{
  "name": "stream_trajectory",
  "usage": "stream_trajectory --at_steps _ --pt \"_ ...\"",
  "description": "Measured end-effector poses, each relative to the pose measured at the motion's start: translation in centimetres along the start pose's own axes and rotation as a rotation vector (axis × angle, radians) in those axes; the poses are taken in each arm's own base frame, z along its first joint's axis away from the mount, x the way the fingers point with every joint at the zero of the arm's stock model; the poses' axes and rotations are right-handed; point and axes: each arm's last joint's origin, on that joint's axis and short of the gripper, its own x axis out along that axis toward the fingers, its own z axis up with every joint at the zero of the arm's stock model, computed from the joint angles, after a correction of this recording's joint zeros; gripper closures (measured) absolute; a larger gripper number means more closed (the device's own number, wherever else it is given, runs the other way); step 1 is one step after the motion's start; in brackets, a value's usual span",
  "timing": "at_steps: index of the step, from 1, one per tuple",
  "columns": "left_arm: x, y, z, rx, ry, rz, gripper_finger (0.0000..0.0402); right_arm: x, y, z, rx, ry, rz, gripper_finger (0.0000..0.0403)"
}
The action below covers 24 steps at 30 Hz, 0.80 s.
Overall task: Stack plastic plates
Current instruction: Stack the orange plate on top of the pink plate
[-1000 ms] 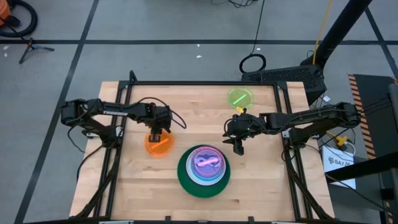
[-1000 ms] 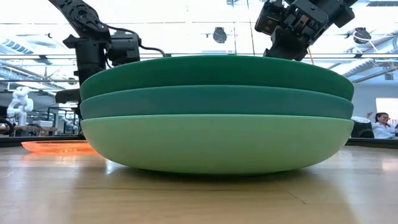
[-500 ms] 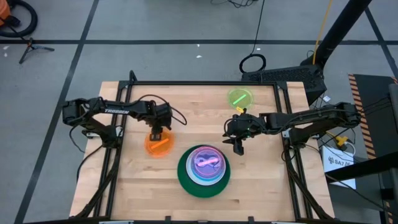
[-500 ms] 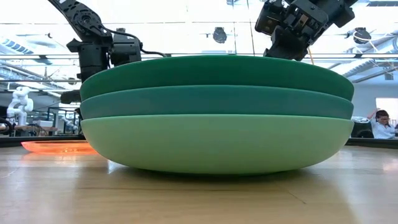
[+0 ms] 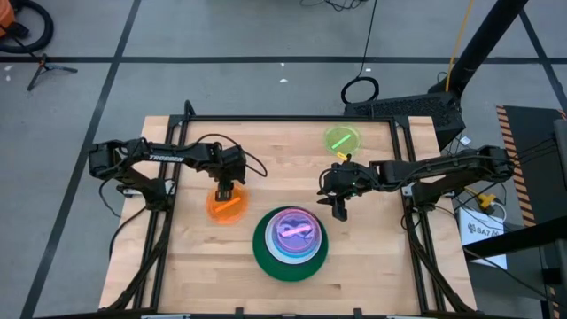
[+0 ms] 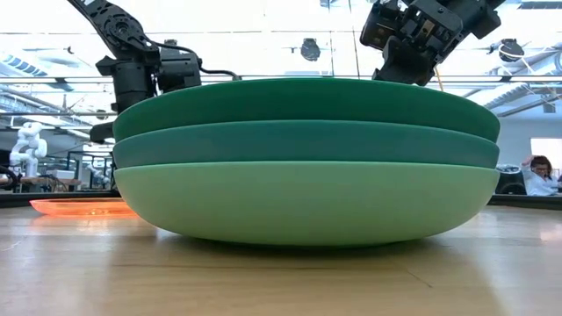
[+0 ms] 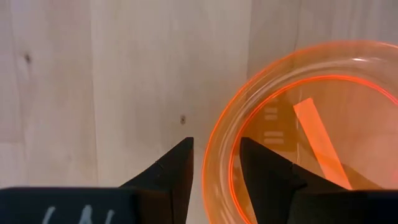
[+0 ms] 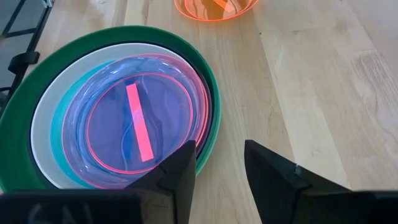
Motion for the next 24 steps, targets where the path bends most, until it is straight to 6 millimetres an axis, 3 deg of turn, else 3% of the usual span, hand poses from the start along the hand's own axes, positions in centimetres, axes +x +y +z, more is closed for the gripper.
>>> stream_trajectory --at_steps 16,24 --pt "0.1 0.0 0.1 -0.004 -0.003 0.001 0.0263 0.0 0.0 0.0 0.007 0.000 0.000 0.0271" --pt "2.1 0.2 0.3 -0.001 0.047 -0.031 0.0263 0.0 0.0 0.0 0.006 0.003 0.001 0.0271"
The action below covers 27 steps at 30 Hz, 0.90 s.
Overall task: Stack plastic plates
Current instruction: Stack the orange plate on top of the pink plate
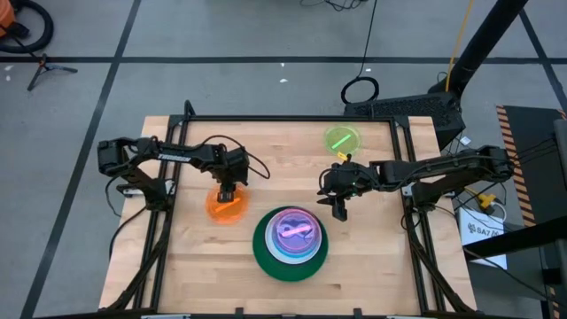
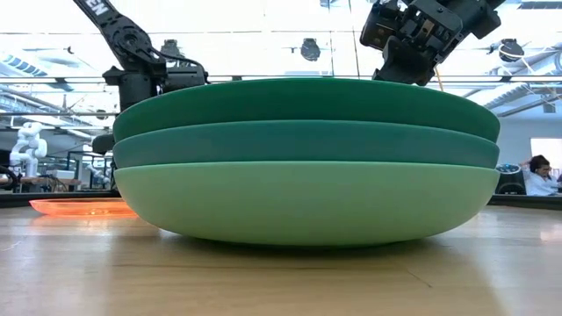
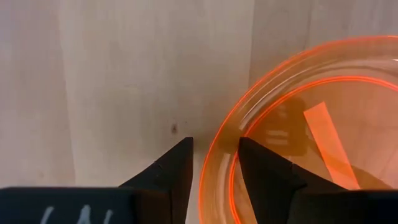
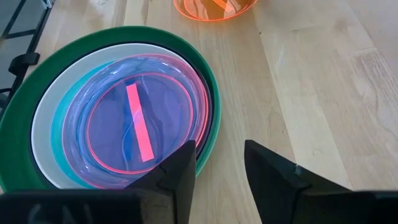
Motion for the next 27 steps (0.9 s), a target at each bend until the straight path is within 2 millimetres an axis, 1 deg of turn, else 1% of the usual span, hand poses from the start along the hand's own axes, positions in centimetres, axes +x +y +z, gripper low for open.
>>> stream_trajectory --at_steps 3,12,14,16,22,24,27 --pt "0.6 0.1 0.1 0.007 0.021 -0.011 0.0263 0.0 0.0 0.0 0.000 0.000 0.001 0.0271" --pt "0.3 0.0 -0.1 0.049 0.021 -0.019 0.0267 0.0 0.0 0.0 -0.002 -0.001 0.001 0.0271" --pt "0.4 -0.1 -0.2 0.053 0.026 -0.022 0.0280 0.0 0.0 0.0 -0.001 -0.001 0.001 0.0271" --pt "0.4 -0.1 -0.2 0.068 0.028 -0.027 0.0302 0.0 0.0 0.0 -0.001 -0.001 0.001 0.0271" --pt "0.1 0.0 -0.2 0.073 0.062 -0.019 0.0383 0.0 0.0 0.0 -0.002 -0.001 0.001 0.0271" --pt "-0.2 0.0 0.0 0.070 0.070 -0.020 0.0394 0.0 0.0 0.0 -0.002 -0.001 0.001 0.0271" --pt "-0.8 0.1 0.3 0.071 0.100 -0.019 0.0395 0.0 0.0 0.0 -0.001 -0.001 0.001 0.0271"
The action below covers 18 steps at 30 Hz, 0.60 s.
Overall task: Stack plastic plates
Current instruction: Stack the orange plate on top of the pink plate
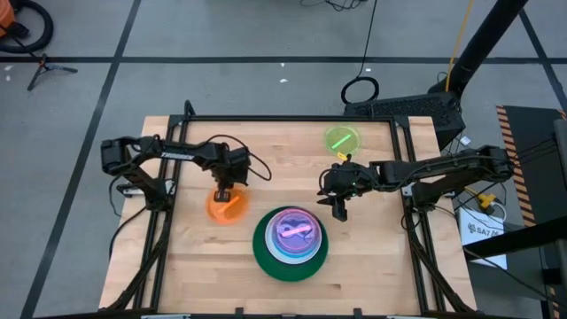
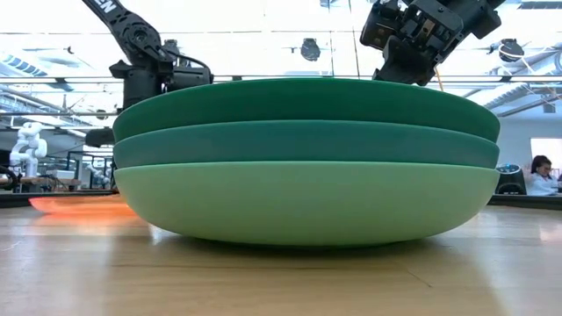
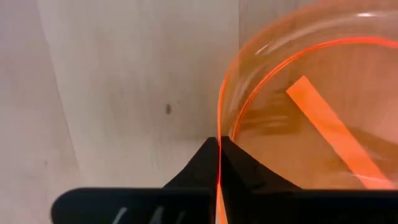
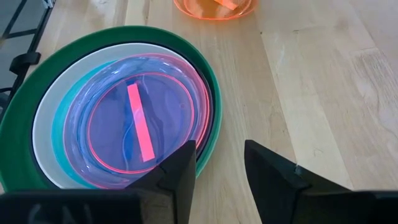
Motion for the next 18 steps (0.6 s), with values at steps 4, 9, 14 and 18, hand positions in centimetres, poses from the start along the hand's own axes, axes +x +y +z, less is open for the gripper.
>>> stream_trajectory --at_steps 4,9,14,18 --pt "-1.1 0.3 0.7 0.012 0.012 0.033 0.0396 0.0 0.0 0.0 0.000 0.000 0.000 0.0271" --pt "-2.5 0.6 1.4 0.005 0.025 0.059 0.0397 0.0 0.0 0.0 0.000 0.000 0.000 0.0271" --pt "-3.8 0.7 2.1 -0.033 0.020 0.061 0.0397 0.0 0.0 0.0 0.000 0.000 0.000 0.0271" --pt "-5.0 0.6 2.8 -0.046 0.001 0.067 0.0398 0.0 0.0 0.0 0.005 0.000 0.000 0.0271"
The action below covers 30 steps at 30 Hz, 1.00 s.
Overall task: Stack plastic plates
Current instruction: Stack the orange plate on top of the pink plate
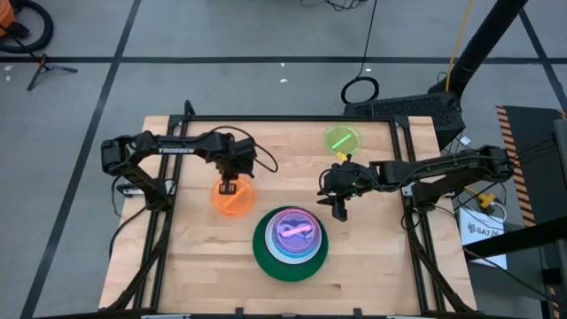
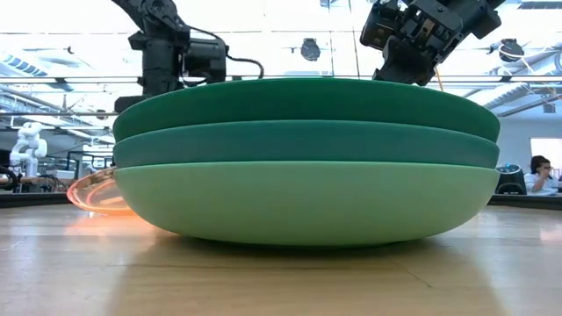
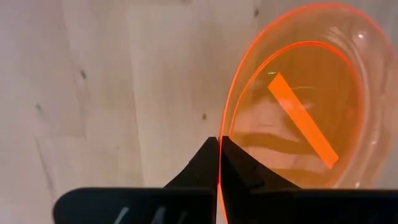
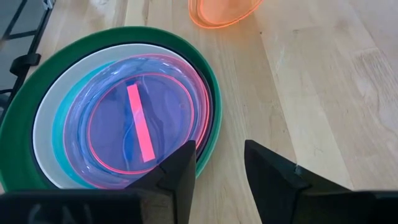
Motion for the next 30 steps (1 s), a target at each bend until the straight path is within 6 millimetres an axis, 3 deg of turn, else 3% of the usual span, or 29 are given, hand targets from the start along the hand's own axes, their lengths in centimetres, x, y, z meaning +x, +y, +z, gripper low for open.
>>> stream_trajectory --at_steps 16,23,30 --pt "-6.4 0.2 2.6 -0.034 -0.069 0.069 0.0398 0.0 0.0 0.0 0.021 0.000 0.000 0.0271" --pt "-10.1 -1.2 3.9 -0.059 -0.135 0.075 0.0398 0.0 0.0 -0.2 0.023 0.021 -0.005 0.0271" --pt "-14.2 -4.3 4.9 -0.073 -0.227 0.076 0.0398 0.0 -0.1 -0.3 0.017 0.030 -0.007 0.0271"
